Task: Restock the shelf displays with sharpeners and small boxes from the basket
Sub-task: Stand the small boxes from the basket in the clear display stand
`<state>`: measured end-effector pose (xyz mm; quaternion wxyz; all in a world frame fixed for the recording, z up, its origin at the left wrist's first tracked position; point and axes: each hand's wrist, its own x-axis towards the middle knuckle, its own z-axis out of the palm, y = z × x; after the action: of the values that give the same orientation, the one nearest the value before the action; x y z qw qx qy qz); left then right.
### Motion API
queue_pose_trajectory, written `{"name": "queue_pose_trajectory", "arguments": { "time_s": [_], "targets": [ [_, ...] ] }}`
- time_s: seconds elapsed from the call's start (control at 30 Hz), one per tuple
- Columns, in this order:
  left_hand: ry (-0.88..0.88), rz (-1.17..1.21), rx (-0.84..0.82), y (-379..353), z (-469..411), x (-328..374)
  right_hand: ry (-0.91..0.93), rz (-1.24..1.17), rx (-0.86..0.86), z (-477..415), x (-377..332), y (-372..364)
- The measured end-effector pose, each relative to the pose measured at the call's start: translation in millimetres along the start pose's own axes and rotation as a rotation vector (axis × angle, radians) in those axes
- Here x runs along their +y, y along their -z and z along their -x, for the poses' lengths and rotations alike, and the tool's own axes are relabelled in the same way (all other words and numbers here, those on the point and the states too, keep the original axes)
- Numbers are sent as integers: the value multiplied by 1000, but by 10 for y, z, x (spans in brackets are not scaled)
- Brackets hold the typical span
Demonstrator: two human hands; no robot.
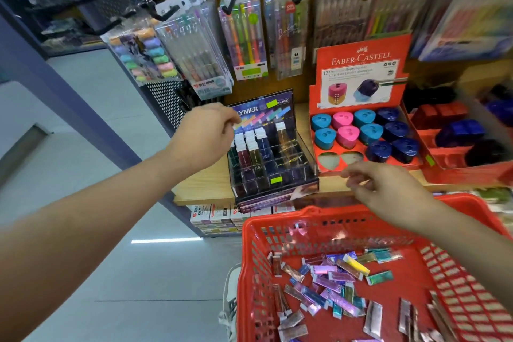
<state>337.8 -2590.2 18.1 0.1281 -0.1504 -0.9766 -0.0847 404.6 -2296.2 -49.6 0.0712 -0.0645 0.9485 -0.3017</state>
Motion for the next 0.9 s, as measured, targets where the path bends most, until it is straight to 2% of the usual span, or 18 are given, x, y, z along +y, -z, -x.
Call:
{"name": "queue_pose_trajectory", "arguments": {
  "time_s": [0.13,0.27,0.33,0.47,0.53,0.6,0.67,0.77,0.9],
  "targets": [
    [-156,70,-69,240,157,508,39,298,-229,262,184,275],
    [-347,73,-197,87,418,965,1,557,-472,655,424,361],
    [-390,57,-329,-181,583,1117,-39,587,-520,856,647,343],
    [-423,-120,-734,-1028,1040,1366,-157,532,-558,1193,1128,123],
    [-391,-162,-874,-1476,1314,1416,-196,489,-574,1319,1301,-75],
    [-335,-143,-936,-1898,1590,1397,-230,434,-628,1451,1464,-322],
    [-250,-91,-961,-2245,1852,1348,-291,363,-644,1579,1609,-580],
    [-52,-22,-946,-2540,2111,1275,-327,249,-560,1618,1809,-956],
    [123,13,-937,-2731,2110,1227,-281,330,-507,1382,1805,-1330]
  ]
}}
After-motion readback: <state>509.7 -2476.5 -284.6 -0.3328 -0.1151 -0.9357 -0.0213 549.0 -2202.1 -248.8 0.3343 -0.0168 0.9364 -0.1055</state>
